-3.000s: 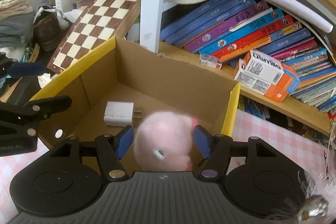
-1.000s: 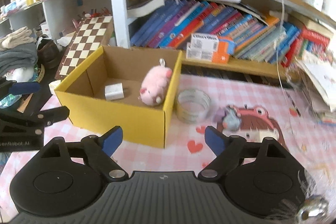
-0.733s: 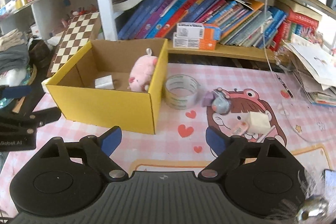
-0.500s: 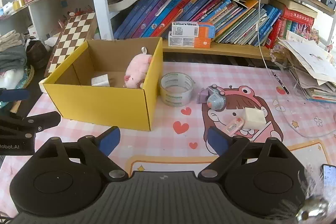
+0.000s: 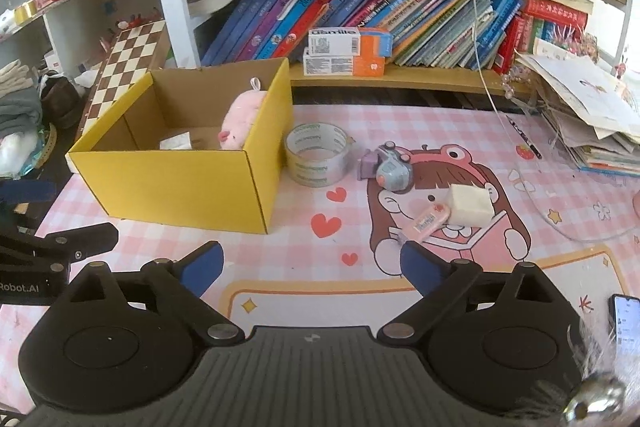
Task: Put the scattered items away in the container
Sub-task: 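Pull both open tools back from the box toward the desk mat, then move the right tool to the white foam cube while the left approaches the pink highlighter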
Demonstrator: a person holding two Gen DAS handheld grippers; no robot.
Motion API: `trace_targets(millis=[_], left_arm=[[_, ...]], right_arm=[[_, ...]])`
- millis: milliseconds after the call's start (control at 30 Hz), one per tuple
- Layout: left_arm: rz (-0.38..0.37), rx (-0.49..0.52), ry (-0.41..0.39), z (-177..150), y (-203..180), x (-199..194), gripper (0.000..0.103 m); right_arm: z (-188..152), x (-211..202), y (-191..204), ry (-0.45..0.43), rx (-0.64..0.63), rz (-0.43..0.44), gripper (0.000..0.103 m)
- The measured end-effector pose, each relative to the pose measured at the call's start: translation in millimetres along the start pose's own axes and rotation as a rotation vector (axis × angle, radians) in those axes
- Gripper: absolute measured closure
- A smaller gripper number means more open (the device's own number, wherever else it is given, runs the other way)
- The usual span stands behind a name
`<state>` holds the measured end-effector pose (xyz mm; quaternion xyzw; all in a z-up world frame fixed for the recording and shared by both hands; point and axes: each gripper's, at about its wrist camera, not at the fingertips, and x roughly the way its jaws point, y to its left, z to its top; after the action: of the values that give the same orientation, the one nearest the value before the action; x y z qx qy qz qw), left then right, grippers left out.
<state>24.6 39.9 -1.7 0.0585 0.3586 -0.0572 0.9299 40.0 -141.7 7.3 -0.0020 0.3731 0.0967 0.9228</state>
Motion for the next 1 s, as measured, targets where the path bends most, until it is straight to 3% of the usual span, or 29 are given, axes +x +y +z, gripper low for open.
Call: trace_targets(millis=[1000], left_arm=[[0.012, -0.036, 0.06, 7.8, -61.4, 19.8, 0.006]], right_arm=[[-8.6, 1.1, -67.1, 0.022, 0.01, 0.01, 0.002]])
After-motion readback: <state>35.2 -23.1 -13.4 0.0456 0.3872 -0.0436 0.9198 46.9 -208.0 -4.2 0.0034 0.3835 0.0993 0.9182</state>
